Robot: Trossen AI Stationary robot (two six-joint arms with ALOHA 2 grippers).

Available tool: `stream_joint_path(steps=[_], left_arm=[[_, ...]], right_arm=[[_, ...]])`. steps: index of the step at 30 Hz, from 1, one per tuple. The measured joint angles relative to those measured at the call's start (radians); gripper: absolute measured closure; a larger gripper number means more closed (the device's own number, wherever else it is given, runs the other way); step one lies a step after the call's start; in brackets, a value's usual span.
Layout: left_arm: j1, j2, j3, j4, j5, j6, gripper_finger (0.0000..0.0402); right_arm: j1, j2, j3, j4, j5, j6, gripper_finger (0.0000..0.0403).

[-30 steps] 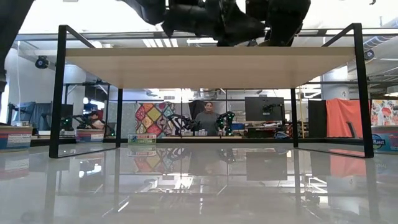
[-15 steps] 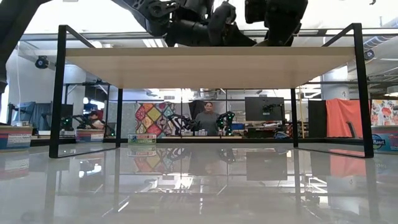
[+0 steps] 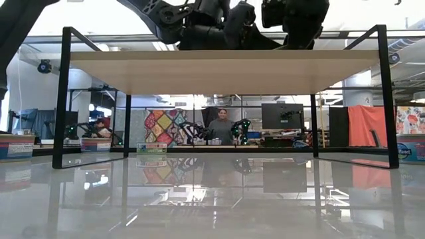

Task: Stack canned seafood by type on shelf
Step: Put the blue-pink tuna can on the shelf

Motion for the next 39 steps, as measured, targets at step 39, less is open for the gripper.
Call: stream_joint_path(steps=[39], left_arm=[[0.01, -0.052, 0.157, -0.192, 0.03, -0.113, 0.0318]], right_arm=[[0.0, -0.013, 0.211, -0.307, 0.045, 0.006, 0.0003]])
